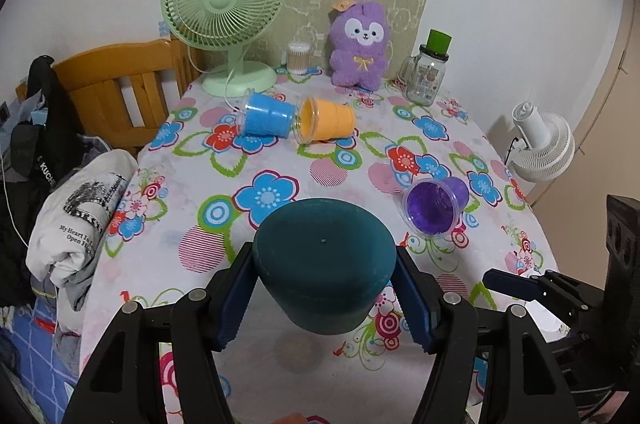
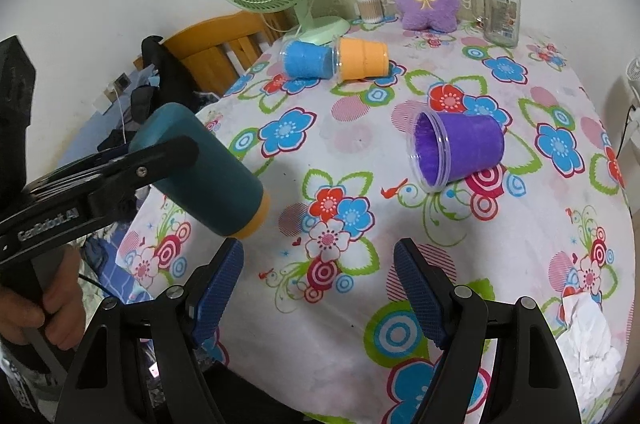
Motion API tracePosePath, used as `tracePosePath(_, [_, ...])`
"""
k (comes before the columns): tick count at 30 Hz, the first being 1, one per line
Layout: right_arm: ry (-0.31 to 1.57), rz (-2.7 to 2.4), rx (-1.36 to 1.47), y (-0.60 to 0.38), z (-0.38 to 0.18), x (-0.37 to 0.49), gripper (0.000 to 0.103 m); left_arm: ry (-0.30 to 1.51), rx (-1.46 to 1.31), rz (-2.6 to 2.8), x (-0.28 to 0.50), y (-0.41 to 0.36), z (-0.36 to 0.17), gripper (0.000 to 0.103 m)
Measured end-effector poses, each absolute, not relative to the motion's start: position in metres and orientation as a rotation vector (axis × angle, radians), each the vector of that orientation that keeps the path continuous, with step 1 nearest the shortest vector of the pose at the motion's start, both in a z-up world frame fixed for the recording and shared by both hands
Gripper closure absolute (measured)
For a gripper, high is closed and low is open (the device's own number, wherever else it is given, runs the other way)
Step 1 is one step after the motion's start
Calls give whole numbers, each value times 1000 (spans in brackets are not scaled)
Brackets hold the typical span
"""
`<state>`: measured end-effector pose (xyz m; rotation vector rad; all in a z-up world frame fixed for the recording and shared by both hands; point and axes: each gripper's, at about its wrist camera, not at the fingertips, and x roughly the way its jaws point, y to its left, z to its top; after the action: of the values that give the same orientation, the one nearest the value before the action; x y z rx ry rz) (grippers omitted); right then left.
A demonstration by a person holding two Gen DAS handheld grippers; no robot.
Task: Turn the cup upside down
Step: 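Lower the teal cup rim-down onto the tablecloth with the left gripper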
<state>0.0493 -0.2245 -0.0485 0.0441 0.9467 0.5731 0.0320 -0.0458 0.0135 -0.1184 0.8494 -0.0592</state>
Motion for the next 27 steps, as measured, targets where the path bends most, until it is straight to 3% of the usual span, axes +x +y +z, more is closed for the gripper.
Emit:
tracePosePath(13, [935,574,42,-223,-45,44,23,796,-116,-25,9,-41,28,35])
tracePosePath(27, [957,570,45,-222,-53,45,23,832,-126,-8,6,-41,9,35])
